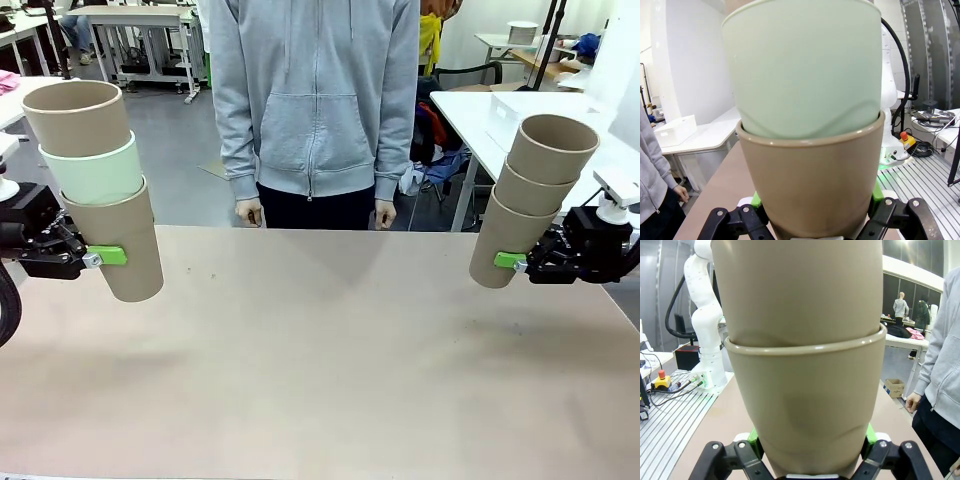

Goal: Stack the cups and store them in the basket.
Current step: Place the stack of Reusable plastic cups into the Pantry Basket.

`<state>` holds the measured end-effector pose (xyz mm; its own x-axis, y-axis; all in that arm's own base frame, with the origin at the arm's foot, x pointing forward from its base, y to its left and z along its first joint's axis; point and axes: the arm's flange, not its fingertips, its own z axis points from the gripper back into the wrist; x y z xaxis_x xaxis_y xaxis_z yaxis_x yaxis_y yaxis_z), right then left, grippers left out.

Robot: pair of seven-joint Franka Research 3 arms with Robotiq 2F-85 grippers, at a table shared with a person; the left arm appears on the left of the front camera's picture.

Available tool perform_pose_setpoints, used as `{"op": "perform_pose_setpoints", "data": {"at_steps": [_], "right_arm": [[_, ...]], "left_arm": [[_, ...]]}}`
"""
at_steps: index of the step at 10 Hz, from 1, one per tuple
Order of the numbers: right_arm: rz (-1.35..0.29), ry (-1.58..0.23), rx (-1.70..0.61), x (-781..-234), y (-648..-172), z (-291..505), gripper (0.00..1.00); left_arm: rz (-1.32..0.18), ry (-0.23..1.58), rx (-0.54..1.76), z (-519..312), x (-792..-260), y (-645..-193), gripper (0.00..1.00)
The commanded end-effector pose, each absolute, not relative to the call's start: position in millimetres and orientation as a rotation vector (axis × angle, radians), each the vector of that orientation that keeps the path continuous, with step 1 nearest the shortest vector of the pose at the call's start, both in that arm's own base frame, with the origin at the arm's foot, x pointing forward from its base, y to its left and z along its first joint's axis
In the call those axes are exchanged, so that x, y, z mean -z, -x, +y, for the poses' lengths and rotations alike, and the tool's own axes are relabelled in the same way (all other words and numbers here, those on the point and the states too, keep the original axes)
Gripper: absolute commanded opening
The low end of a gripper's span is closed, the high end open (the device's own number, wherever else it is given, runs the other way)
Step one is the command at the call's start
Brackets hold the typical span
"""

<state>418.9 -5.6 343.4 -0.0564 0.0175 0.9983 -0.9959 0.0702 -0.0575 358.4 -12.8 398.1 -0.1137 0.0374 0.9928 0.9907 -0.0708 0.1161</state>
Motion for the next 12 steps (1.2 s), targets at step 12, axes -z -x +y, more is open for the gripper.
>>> {"op": "perform_pose_setpoints", "data": {"at_steps": [12], "right_arm": [[-1.279,-1.116,-1.213,-347.3,-418.7,-5.0,0.84]], "left_arm": [[-1.278,1.240,1.328,-13.4,-402.8,-356.8,0.86]]}}
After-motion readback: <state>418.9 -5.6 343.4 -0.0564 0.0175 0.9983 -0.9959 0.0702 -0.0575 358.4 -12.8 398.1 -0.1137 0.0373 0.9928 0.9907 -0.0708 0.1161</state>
